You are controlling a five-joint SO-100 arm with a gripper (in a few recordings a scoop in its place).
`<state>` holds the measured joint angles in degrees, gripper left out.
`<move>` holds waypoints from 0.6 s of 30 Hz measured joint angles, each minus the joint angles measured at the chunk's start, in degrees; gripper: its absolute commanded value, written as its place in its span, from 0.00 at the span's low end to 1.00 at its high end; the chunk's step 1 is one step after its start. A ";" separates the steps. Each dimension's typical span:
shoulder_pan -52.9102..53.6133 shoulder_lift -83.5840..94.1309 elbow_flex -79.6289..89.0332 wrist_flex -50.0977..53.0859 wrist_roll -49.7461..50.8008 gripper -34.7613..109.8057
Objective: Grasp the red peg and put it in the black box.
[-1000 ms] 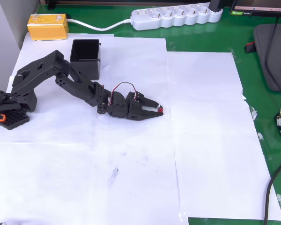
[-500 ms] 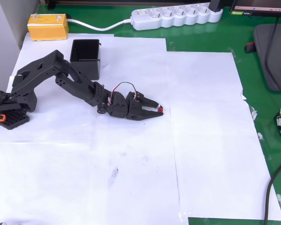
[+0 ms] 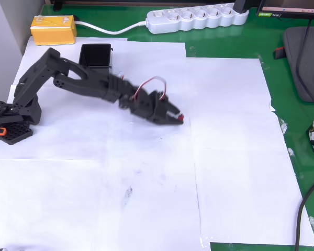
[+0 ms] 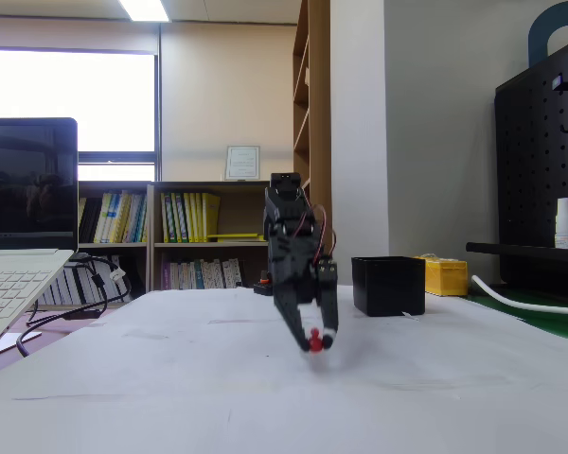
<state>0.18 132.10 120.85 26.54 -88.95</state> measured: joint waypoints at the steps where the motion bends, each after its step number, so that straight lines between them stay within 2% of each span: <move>1: -0.44 -0.79 2.81 5.45 0.79 0.24; 5: -2.99 -5.45 10.11 23.29 2.99 0.24; 10: -6.77 -13.89 11.43 39.55 7.12 0.24; 18: -16.88 -24.70 11.43 58.45 15.38 0.24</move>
<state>-16.70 107.40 132.28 84.99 -73.56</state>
